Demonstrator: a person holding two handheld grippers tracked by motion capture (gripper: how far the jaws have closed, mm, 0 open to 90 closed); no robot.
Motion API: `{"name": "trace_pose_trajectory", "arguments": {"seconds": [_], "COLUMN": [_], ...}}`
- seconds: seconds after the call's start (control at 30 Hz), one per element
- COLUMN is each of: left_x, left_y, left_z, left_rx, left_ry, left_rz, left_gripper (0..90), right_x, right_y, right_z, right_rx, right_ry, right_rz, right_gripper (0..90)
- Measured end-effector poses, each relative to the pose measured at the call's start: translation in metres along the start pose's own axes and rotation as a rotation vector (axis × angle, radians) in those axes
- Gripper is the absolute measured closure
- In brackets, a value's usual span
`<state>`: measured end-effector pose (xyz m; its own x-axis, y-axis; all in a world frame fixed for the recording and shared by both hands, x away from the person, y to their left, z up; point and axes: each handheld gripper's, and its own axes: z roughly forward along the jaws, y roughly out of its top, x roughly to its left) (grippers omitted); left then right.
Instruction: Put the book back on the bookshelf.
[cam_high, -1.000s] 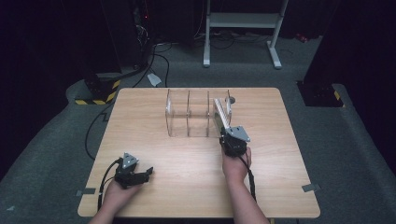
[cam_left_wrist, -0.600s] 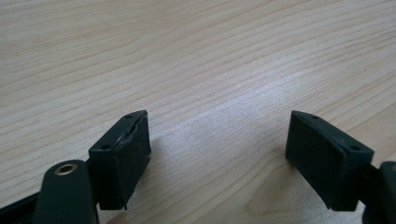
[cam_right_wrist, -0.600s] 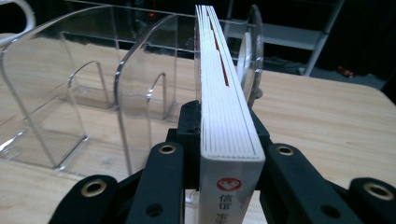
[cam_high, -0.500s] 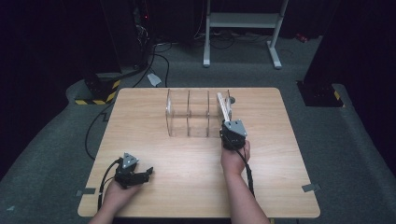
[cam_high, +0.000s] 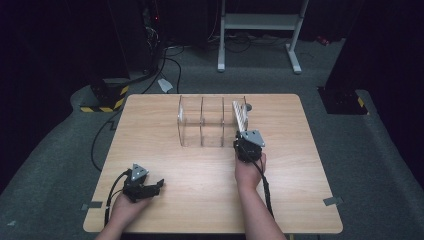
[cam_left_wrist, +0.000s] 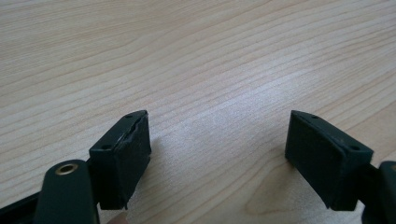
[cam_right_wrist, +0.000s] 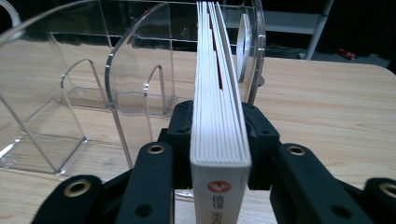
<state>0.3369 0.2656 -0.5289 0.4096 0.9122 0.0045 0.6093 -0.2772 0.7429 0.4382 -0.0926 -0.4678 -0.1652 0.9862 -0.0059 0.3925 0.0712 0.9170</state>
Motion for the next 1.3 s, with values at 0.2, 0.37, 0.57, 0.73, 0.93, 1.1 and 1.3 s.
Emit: {"name": "trace_pose_trajectory", "arguments": {"seconds": [0.2, 0.37, 0.57, 0.73, 0.93, 1.1, 1.3], "left_x": [0.0, 0.0, 0.0, 0.0, 0.0, 0.0, 0.0], "left_y": [0.0, 0.0, 0.0, 0.0, 0.0, 0.0, 0.0], "left_z": [0.0, 0.0, 0.0, 0.0, 0.0, 0.0, 0.0], "left_rx": [0.0, -0.001, -0.001, -0.001, -0.001, -0.001, -0.001], "left_ry": [0.0, -0.001, -0.001, -0.001, -0.001, -0.001, -0.001], "left_rz": [0.0, 0.002, 0.001, 0.001, 0.002, 0.001, 0.002], "left_gripper": [22.2, 22.3, 22.3, 22.3, 22.2, 22.3, 22.2], "right_x": [-0.007, -0.013, -0.017, -0.021, -0.019, -0.016, -0.017], "right_y": [-0.004, -0.015, -0.023, -0.022, -0.023, -0.026, -0.029], "right_z": [-0.015, -0.027, -0.028, -0.028, -0.029, -0.031, -0.033], "right_rx": [-0.004, -0.001, 0.018, 0.023, 0.023, 0.024, 0.028], "right_ry": [0.064, 0.126, 0.147, 0.133, 0.132, 0.137, 0.146], "right_rz": [0.027, 0.05, 0.052, 0.058, 0.082, 0.097, 0.115], "right_gripper": [65.1, 64.7, 69.2, 72.1, 71.1, 70.5, 70.1]}}
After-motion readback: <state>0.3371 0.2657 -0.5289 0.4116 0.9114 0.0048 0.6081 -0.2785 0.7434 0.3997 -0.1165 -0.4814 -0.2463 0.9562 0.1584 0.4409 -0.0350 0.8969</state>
